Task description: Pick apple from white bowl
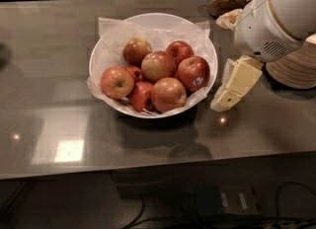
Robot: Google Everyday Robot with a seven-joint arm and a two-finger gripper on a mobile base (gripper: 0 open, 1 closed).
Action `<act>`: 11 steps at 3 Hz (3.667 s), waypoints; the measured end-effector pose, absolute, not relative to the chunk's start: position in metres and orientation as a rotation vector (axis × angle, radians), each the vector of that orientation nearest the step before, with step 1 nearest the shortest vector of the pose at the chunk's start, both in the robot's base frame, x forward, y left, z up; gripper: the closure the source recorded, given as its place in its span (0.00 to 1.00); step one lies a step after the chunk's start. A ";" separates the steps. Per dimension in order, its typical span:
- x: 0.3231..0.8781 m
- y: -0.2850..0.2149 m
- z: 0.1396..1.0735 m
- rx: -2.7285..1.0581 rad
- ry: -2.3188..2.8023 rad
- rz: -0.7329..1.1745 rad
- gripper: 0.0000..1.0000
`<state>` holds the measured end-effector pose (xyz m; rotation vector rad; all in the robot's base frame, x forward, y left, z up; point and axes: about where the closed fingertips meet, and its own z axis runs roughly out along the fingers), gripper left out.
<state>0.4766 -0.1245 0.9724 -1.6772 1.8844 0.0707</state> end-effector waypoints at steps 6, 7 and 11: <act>0.520 -0.097 0.941 -1.713 1.831 0.276 0.07; 0.519 -0.098 0.943 -1.719 1.835 0.275 0.00; 0.523 -0.094 0.936 -1.722 1.859 0.287 0.19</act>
Offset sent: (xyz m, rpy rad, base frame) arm 0.0447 0.0319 -0.0362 0.1449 0.0662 0.0964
